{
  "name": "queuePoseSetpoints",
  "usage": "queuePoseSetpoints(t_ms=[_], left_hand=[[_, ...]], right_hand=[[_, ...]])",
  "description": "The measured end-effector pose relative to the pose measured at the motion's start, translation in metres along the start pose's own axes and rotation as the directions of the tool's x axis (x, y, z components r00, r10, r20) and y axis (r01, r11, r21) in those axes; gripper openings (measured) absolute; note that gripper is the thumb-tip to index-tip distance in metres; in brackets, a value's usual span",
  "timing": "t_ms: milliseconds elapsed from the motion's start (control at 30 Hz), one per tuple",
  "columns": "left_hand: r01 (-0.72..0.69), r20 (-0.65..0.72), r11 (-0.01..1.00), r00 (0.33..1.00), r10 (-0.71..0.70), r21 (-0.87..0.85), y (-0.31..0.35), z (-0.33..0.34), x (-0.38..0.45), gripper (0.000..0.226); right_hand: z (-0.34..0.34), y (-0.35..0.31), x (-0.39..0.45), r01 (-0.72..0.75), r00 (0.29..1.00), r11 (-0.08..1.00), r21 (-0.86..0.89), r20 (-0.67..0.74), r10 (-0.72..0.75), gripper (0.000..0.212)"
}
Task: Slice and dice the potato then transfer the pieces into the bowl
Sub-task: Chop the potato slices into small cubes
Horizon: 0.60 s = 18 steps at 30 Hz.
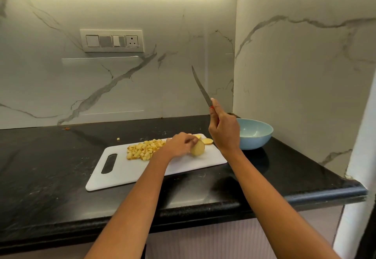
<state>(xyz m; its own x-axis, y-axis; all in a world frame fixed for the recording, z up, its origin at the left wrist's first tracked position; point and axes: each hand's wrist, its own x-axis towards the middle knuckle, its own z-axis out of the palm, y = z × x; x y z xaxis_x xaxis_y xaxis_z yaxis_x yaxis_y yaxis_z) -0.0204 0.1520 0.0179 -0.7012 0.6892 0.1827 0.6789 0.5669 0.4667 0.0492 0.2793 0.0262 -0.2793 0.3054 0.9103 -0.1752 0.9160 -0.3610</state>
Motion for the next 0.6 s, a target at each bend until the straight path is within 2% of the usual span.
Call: queuePoseSetpoints(t_ms=[67,167,300,467,600], left_hand=[[0.030,-0.044,0.989,0.999,-0.024,0.145,-0.001,0.000,-0.002,0.031],[0.046,-0.160,0.980,0.987,-0.015,0.193,-0.004,-0.004,-0.006,0.026],[0.000,-0.058,0.989,0.998,0.009,0.147,0.006,0.005,-0.013,0.045],[-0.050,-0.033,0.986,0.998,0.056,0.158,0.008,0.010,-0.013,0.025],[-0.063,-0.018,0.984,0.998,0.067,0.164,0.011,0.008,-0.018,0.039]], right_hand=[[-0.002,-0.003,-0.003,-0.001,1.000,1.000,0.012,0.008,0.001,0.039],[-0.003,-0.006,-0.006,-0.011,0.998,1.000,0.005,0.054,0.011,0.038],[-0.007,-0.009,-0.009,-0.043,0.994,0.999,-0.010,0.102,0.044,0.039],[-0.010,-0.012,-0.012,-0.068,0.991,0.997,-0.033,0.114,0.071,0.039],[-0.012,-0.012,-0.016,-0.083,0.976,0.995,-0.062,0.195,0.094,0.040]])
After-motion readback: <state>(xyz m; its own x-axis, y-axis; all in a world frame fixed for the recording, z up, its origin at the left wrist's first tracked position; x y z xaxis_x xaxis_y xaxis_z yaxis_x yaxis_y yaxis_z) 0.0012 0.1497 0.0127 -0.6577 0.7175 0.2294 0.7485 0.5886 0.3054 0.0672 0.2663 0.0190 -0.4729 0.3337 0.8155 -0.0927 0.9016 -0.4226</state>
